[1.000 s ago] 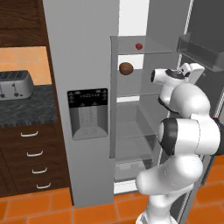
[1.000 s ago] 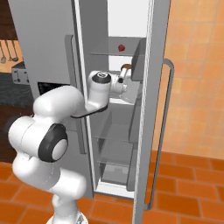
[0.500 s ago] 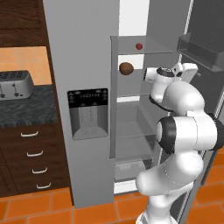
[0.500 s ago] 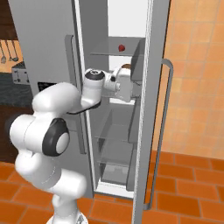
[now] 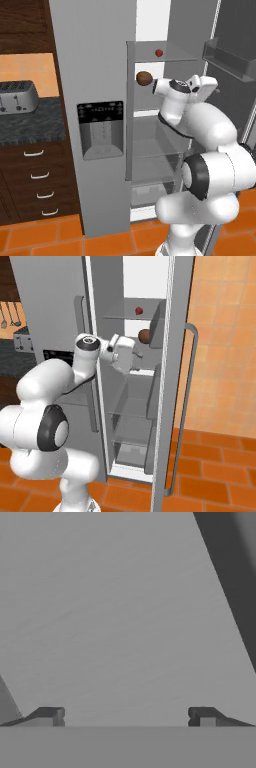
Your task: Take the strawberry from the fridge and place it on top of the pancake, located on the dining counter.
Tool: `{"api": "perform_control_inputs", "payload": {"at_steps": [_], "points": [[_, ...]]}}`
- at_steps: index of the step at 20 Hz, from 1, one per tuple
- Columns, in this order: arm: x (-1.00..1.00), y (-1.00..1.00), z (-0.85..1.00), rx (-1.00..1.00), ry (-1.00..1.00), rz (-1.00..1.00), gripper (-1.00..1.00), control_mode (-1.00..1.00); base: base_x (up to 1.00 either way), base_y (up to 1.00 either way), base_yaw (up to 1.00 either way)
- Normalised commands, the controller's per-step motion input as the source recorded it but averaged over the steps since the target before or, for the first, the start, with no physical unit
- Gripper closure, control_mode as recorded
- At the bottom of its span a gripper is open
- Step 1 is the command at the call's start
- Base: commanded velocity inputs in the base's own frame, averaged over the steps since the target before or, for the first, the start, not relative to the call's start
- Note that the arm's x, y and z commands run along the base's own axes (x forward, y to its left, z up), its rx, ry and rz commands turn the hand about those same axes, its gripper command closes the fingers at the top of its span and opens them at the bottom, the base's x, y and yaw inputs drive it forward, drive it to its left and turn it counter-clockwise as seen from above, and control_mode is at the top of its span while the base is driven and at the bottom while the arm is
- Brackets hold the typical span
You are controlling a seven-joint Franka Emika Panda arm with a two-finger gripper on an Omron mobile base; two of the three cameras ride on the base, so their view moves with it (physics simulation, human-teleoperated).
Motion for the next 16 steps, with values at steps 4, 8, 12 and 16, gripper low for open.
{"api": "perform_control_inputs", "payload": {"at_steps": [4,8,12,16], "points": [[-0.42,0.57,-0.27,0.23,-0.14,0.2,-1.0,-1.0,0.0,0.0,0.0],[-0.35,0.77,-0.31,0.24,-0.19,0.2,-1.0,-1.0,0.0,0.0,0.0],[-0.31,0.7,-0.09,0.24,-0.2,0.24,-1.0,-1.0,0.0,0.0,0.0],[-0.3,0.7,-0.06,0.24,-0.15,0.29,-1.0,-1.0,0.0,0.0,0.0]]}}
